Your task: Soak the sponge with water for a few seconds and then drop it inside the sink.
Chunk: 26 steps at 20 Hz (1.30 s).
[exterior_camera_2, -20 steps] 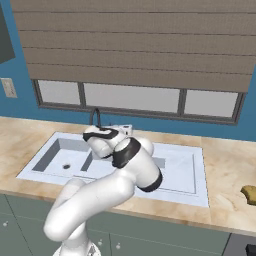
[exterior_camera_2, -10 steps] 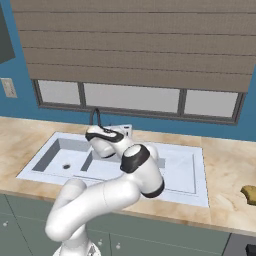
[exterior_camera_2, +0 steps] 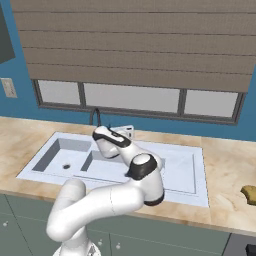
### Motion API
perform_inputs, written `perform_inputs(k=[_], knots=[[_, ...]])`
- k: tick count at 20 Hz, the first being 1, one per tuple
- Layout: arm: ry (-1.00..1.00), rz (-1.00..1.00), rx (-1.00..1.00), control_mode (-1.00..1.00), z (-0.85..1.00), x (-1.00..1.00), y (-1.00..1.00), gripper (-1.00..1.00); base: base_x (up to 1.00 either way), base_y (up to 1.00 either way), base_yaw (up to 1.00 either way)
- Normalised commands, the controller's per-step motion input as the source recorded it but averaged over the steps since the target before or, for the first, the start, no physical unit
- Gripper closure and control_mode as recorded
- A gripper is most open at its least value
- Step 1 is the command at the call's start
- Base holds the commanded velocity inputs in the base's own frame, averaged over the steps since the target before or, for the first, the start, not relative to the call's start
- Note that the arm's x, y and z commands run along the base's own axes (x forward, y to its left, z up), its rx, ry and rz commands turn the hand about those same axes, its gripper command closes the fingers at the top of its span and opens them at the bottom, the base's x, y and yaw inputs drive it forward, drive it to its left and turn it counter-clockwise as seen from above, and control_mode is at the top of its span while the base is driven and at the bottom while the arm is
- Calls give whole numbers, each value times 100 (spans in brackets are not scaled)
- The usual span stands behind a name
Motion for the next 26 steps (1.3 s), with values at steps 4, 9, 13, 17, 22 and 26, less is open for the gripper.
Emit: perform_inputs(k=[4, 9, 13, 17, 22, 26], knots=[[0, 0, 0, -100, -18, 35, 0, -100, 0, 0, 0], [0, 0, 0, -100, -21, 30, 6, -100, 0, 0, 0], [0, 0, 0, -100, -19, 33, 12, -100, 0, 0, 0], [0, 0, 0, -100, -21, 36, 8, -100, 0, 0, 0], [0, -2, 0, -100, -24, 40, 5, -100, 0, 0, 0], [0, -11, 0, -100, -32, 34, 1, -100, 0, 0, 0]])
